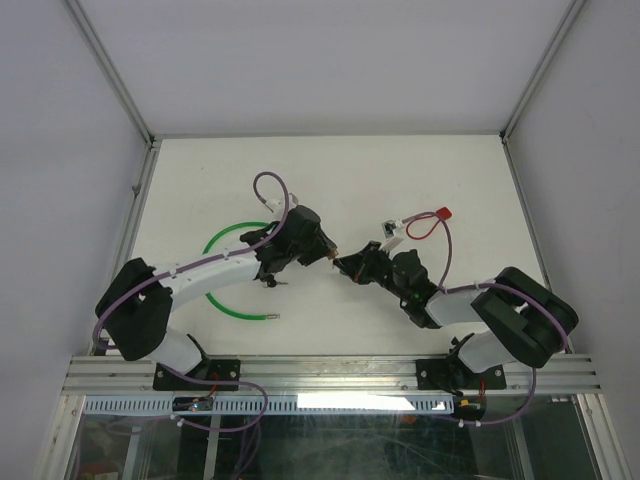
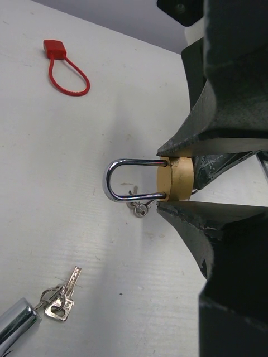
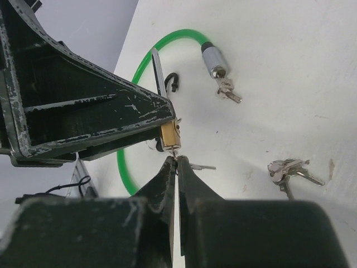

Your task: Unlock with the key

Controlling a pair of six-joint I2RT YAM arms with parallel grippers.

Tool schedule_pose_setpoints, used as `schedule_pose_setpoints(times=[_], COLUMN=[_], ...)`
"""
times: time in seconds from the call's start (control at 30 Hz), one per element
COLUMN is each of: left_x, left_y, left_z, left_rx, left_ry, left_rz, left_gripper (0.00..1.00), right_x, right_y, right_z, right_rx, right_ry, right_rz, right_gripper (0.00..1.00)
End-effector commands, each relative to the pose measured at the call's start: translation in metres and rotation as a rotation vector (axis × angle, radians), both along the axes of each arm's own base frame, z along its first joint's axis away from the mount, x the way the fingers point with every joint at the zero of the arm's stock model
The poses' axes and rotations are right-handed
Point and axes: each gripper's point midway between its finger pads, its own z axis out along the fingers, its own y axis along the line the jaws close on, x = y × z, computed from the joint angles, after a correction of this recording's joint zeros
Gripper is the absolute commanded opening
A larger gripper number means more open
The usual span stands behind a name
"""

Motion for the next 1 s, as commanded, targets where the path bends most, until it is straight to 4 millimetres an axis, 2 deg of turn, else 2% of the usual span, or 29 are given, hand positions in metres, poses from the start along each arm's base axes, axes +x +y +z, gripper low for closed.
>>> schedule_pose_setpoints(times=[0.0, 0.07, 0.3, 0.53, 0.67, 0.8, 0.97], left_x=[-0.059, -0.060, -0.067, -0.072, -0.071, -0.060, -0.046], left_y=[-0.037, -0.036, -0.033, -0.024, -0.021, -0.017, -0.008], left_z=[0.023, 0.042, 0.079, 0.096, 0.098, 0.086, 0.067], left_rx=[-0.165, -0.239, -0.396, -0.476, -0.466, -0.389, -0.282], left_ry=[0.008, -0.061, -0.234, -0.347, -0.384, -0.389, -0.367], left_rz=[-0.245, -0.254, -0.301, -0.315, -0.316, -0.287, -0.270], left_gripper=[0.02, 0.02, 0.03, 0.03, 0.03, 0.03, 0.02], right_x=[0.019, 0.018, 0.011, 0.011, 0.009, 0.007, 0.003], right_y=[0.002, 0.002, 0.002, 0.003, 0.007, 0.006, 0.005], right_z=[0.113, 0.116, 0.123, 0.116, 0.108, 0.094, 0.078], right_rx=[0.297, 0.325, 0.415, 0.475, 0.463, 0.425, 0.341], right_ry=[-0.234, -0.209, -0.142, -0.036, -0.006, 0.022, 0.041], right_rz=[0.001, 0.027, 0.090, 0.118, 0.142, 0.145, 0.165], right_gripper=[0.00, 0.00, 0.00, 0.00, 0.00, 0.00, 0.14])
